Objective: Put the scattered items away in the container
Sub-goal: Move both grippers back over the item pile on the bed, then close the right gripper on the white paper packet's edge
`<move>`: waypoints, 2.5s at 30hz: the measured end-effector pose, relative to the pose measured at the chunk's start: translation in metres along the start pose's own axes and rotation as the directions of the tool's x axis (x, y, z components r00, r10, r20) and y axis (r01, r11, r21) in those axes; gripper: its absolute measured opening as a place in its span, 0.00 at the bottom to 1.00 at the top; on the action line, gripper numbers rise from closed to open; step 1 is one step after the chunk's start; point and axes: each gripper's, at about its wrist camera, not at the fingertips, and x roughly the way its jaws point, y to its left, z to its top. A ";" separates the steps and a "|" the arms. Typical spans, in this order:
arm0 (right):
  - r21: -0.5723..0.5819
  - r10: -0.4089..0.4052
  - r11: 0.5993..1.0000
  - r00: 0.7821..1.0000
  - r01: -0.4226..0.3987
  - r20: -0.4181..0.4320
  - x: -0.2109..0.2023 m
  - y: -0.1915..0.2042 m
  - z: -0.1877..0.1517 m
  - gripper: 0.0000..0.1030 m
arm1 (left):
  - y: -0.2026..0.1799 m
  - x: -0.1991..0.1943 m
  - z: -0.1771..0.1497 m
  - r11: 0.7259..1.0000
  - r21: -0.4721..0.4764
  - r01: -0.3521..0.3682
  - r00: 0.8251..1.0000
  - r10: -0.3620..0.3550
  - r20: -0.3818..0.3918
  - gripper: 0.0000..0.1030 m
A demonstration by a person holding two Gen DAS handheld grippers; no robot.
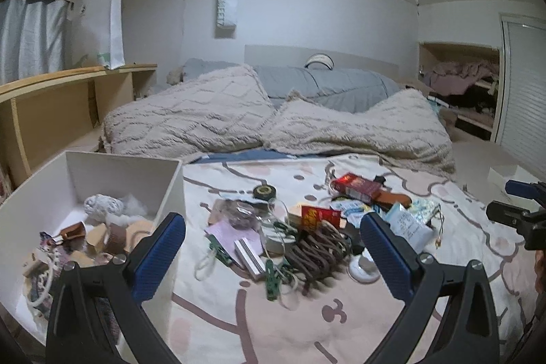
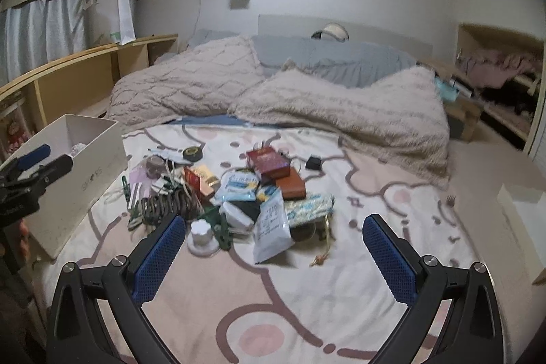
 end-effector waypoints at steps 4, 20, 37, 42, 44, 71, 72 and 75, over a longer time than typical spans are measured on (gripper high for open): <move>0.034 0.010 0.999 0.999 -0.009 -0.053 0.015 -0.008 -0.012 1.00 | -0.006 0.013 -0.010 1.000 0.016 0.003 0.999 -0.002 -0.040 1.00; 0.151 0.142 0.983 0.953 -0.104 -0.267 0.084 -0.022 -0.054 1.00 | -0.011 0.064 -0.049 1.000 0.012 0.024 0.978 -0.021 -0.209 1.00; 0.297 0.235 0.945 0.915 -0.136 -0.328 0.139 -0.033 -0.052 0.51 | 0.019 0.119 -0.086 0.993 -0.121 -0.018 0.893 -0.039 -0.449 1.00; 0.310 0.241 0.940 0.924 -0.145 -0.298 0.141 -0.032 -0.050 0.35 | 0.021 0.119 -0.089 0.991 -0.132 -0.017 0.887 -0.046 -0.459 1.00; 0.327 0.256 0.932 0.921 -0.155 -0.292 0.144 -0.034 -0.051 0.23 | 0.021 0.121 -0.092 0.992 -0.123 -0.021 0.877 -0.041 -0.479 1.00; 0.338 0.288 0.924 0.909 -0.181 -0.302 0.097 -0.022 -0.086 0.02 | 0.016 0.131 -0.082 0.987 -0.144 0.073 0.890 -0.130 -0.437 0.31; 0.353 0.294 0.918 0.907 -0.180 -0.303 0.098 -0.024 -0.086 0.02 | 0.015 0.131 -0.082 0.986 -0.145 0.081 0.890 -0.137 -0.435 0.23; 0.371 0.293 0.913 0.906 -0.171 -0.304 0.099 -0.028 -0.086 0.02 | 0.013 0.127 -0.081 0.985 -0.141 0.099 0.892 -0.151 -0.426 0.13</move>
